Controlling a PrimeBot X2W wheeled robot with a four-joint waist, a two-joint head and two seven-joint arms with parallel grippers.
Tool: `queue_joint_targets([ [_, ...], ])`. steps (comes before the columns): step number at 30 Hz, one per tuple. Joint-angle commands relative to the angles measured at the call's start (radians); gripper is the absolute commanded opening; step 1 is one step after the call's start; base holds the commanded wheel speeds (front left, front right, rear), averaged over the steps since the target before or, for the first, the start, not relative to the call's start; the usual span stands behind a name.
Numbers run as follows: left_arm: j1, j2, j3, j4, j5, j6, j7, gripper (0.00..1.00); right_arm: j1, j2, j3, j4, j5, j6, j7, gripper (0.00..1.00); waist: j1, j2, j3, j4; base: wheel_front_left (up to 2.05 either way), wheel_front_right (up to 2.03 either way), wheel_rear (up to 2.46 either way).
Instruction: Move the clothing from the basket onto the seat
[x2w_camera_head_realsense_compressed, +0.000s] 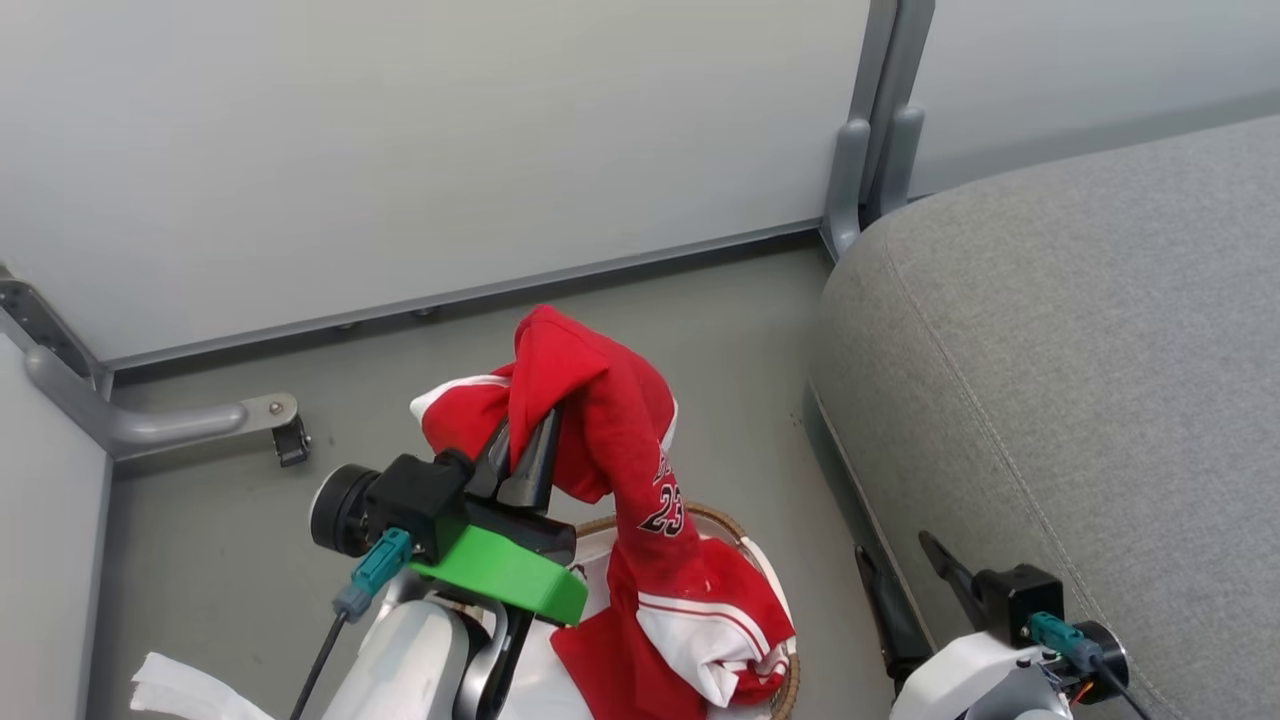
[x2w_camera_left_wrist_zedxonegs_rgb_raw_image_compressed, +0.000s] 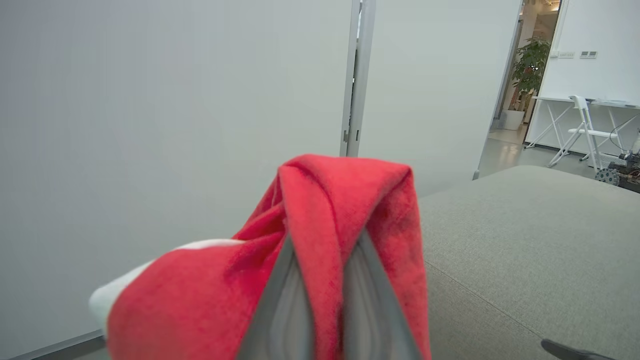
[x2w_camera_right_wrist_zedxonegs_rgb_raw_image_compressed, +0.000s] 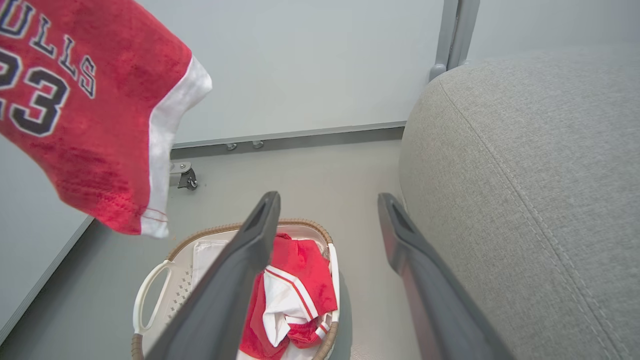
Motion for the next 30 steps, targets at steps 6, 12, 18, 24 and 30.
queue_joint_targets([
  [6, 0.025, -0.003, -0.003, -0.022, 0.007, -0.007, -0.001, 0.0, -0.017, -0.003, 0.135, -0.066, -0.002, -0.001, -0.005, 1.0, 0.0001, 0.0, -0.018, 0.009, 0.0, 0.0, 0.0],
  [12, 0.02, -0.003, -0.037, -0.02, -0.025, -0.008, -0.001, 0.0, -0.115, -0.007, 0.336, -0.147, 0.02, -0.001, -0.005, 1.0, 0.0001, 0.0, -0.008, 0.02, 0.0, 0.0, 0.0],
  [18, -0.002, -0.003, -0.086, -0.021, -0.053, -0.008, -0.001, 0.0, -0.236, -0.006, 0.407, -0.123, 0.012, -0.001, -0.005, 1.0, 0.0001, 0.0, 0.002, 0.043, 0.0, 0.0, 0.0],
  [24, -0.009, -0.003, -0.143, -0.025, -0.088, -0.008, -0.001, 0.0, -0.292, -0.004, 0.431, -0.074, 0.08, -0.001, -0.005, 0.0, 0.0001, 0.0, 0.004, 0.072, 0.0, 0.0, 0.0],
  [30, 0.02, -0.003, -0.145, -0.015, -0.094, -0.008, -0.001, 0.42, -0.277, -0.005, 0.423, -0.074, 0.167, -0.001, -0.005, 0.0, 0.0001, 0.0, 0.006, 0.057, 0.0, 0.0, 0.0],
])
